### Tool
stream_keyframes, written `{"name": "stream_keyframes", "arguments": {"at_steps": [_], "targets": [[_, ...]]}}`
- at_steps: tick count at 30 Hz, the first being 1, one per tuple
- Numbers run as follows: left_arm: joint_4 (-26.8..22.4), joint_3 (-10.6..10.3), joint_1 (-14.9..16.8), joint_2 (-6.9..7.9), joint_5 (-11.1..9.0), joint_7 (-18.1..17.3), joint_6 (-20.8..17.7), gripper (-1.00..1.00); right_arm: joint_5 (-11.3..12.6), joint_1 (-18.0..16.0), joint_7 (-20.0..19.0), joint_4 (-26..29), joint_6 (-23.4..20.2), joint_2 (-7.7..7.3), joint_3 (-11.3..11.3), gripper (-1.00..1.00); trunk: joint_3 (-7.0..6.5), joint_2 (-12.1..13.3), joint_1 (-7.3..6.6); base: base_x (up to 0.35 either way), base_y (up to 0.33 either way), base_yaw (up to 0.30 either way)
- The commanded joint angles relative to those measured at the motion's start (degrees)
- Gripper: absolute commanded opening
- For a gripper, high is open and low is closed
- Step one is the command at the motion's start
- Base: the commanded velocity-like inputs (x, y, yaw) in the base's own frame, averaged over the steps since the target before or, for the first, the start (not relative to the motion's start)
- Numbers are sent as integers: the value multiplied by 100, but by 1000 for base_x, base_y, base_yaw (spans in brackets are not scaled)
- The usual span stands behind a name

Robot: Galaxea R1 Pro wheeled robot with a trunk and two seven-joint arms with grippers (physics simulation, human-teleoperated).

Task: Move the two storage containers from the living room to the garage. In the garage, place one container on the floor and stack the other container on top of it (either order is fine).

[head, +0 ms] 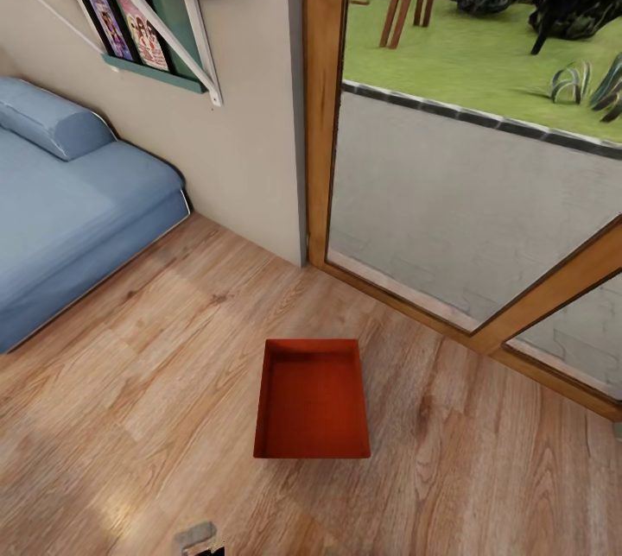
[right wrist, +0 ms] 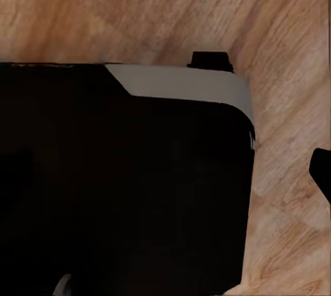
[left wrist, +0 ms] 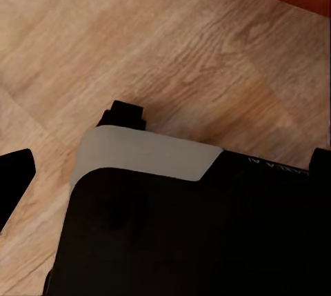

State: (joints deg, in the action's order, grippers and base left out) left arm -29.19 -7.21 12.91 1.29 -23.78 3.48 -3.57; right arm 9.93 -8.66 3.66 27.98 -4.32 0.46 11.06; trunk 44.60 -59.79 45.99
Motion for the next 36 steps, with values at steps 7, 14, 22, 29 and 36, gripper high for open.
{"name": "stream_keyframes", "arguments": {"at_steps": [7, 14, 22, 29, 36], "targets": [[-630, -36, 176, -12, -26, 358, -1345, 100, 78, -1199, 52, 56, -526, 7, 37, 100, 5, -3, 0, 0, 0, 0], [-509, -43, 1534, -73, -12, 547, -1697, 100, 139, -2994, 114, -718, -578, 101, 7, 100, 5, -3, 0, 0, 0, 0], [-201, -60, 2349, -565, 747, 1137, -1644, 100, 89, -3338, 118, -1012, -8, 234, 0, 100, 5, -3, 0, 0, 0, 0], [172, -52, 2380, -552, 1185, 1151, -1368, 100, 59, -3343, 57, -1024, 39, 395, 31, 100, 5, -3, 0, 0, 0, 0], [182, -58, 2379, -592, 1213, 1149, -1164, 100, 70, -3341, 27, -1117, 153, 591, 28, 100, 5, -3, 0, 0, 0, 0]]}}
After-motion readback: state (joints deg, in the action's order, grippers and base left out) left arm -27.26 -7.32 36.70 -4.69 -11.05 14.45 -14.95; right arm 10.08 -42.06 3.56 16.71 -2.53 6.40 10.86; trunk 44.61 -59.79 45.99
